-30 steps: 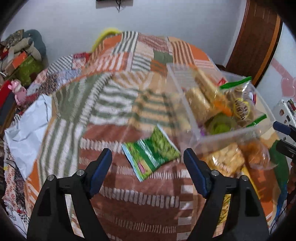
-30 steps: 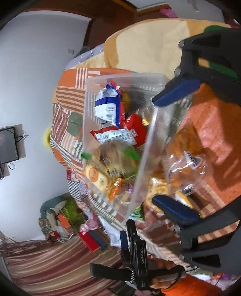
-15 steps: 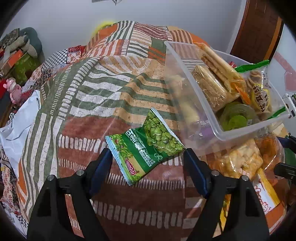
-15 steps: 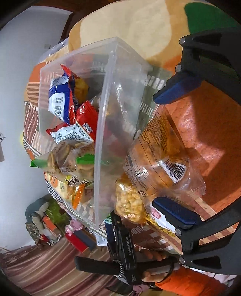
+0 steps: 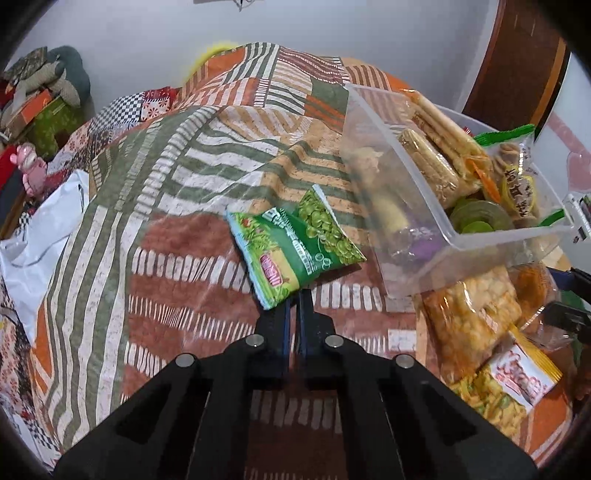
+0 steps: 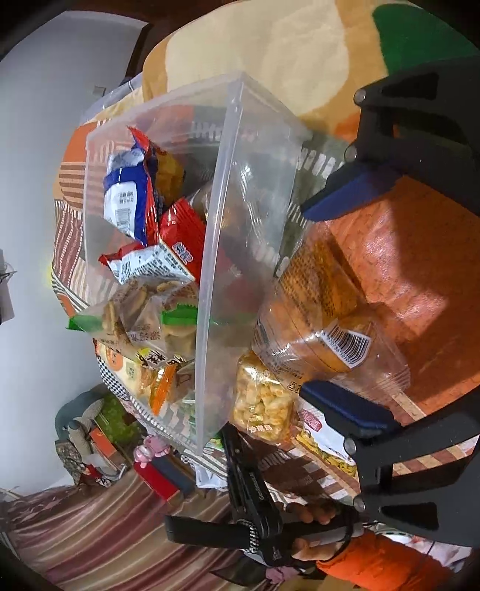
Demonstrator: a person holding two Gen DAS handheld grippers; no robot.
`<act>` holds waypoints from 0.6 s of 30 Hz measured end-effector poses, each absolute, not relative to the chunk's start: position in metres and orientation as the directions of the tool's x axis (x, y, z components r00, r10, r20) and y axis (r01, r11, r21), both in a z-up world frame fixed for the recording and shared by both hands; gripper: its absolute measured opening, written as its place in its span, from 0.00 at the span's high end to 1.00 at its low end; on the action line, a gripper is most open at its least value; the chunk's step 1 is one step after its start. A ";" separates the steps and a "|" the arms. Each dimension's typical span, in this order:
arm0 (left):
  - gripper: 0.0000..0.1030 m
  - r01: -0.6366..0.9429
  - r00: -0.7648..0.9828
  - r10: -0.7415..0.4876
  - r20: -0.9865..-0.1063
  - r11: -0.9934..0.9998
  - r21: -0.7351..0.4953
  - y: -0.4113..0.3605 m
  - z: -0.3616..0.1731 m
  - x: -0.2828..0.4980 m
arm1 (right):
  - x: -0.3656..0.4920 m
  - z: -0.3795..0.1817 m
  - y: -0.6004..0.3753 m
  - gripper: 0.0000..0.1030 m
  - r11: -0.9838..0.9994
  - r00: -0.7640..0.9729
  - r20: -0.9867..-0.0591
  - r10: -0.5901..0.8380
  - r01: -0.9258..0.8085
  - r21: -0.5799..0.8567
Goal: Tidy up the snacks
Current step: 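Grasp the green pea snack bag with the left tool while the right tool grasps the clear orange-cracker bag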
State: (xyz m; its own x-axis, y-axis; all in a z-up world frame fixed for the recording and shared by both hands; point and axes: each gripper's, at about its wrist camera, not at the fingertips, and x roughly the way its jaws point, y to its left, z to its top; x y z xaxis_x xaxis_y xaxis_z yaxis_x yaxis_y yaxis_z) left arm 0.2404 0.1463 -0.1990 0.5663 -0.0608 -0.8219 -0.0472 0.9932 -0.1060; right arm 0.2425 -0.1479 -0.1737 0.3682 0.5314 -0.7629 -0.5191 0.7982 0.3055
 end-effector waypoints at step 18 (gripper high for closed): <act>0.26 -0.091 0.629 -0.001 -0.778 0.993 -0.075 0.143 -0.158 0.226 | 0.237 -0.153 -0.166 0.39 0.839 0.431 -0.745 0.509 -0.443 0.317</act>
